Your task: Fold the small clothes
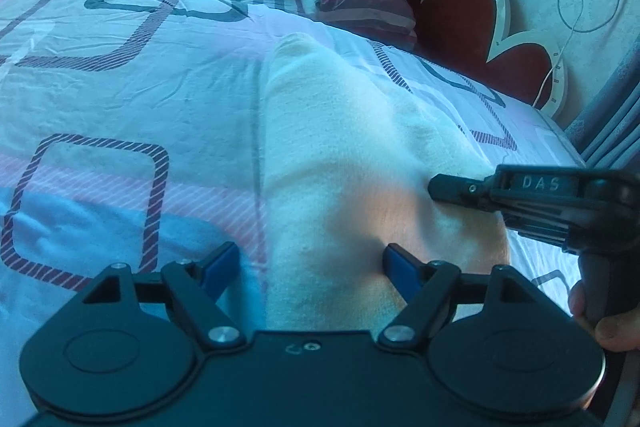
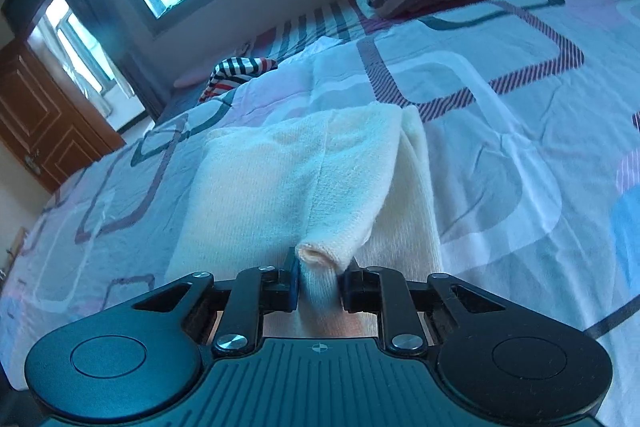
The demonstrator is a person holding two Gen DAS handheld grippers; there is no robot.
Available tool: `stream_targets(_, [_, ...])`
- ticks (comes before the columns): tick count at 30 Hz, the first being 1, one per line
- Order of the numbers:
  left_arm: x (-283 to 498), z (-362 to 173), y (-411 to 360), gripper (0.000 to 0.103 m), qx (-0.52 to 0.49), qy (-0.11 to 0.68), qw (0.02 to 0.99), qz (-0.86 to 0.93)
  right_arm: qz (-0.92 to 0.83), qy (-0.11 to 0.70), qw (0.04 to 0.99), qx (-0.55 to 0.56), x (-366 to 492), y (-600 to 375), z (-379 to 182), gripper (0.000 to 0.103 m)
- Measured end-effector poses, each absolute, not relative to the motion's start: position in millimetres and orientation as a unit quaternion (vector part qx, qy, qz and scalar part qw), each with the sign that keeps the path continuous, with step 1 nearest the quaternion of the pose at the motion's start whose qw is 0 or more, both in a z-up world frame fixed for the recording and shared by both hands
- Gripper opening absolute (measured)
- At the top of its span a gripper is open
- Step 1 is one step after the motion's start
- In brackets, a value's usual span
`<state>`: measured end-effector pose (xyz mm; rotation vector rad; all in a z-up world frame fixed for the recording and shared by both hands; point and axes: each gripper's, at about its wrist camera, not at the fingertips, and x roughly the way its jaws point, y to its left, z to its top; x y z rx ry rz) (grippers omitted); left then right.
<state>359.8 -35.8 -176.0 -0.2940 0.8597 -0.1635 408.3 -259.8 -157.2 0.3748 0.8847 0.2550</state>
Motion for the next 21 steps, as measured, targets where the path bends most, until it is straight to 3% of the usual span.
stream_targets(2, [359.5,-175.6,-31.9,0.078,-0.147,0.414,0.895,-0.077,0.122,0.429,0.878,0.176,408.4,-260.8,-159.0,0.025])
stream_targets(3, [359.5,-175.5,-30.4,0.078,-0.149,0.414,0.895,-0.077,0.118,0.431,0.875,0.187,408.2,-264.8,-161.5,0.042])
stream_targets(4, [359.3,-175.7,-29.1,0.078,-0.150,0.414,0.894,-0.078,0.109,0.431,0.874,0.199,406.4,-269.2,-163.1,0.049])
stream_targets(11, [360.3,-177.5,-31.0,0.079,-0.142,0.412,0.896,-0.081,0.101,0.427,0.875,0.206,400.4,-268.7,-168.3,0.049])
stream_targets(12, [360.1,-177.5,-31.5,0.079,-0.140,0.412,0.897,-0.081,0.102,0.429,0.871,0.217,402.7,-269.9,-169.7,0.048])
stream_targets(13, [360.4,-177.5,-32.0,0.079,-0.140,0.412,0.897,-0.081,0.104,0.430,0.868,0.225,404.6,-270.5,-169.0,0.032])
stream_targets(15, [360.9,-177.8,-31.9,0.079,-0.141,0.412,0.897,-0.080,0.123,0.432,0.864,0.230,409.3,-268.0,-165.6,0.018])
stream_targets(21, [360.9,-174.6,-31.2,0.079,-0.148,0.413,0.895,-0.081,0.148,0.419,0.881,0.159,412.0,-254.1,-149.6,0.015])
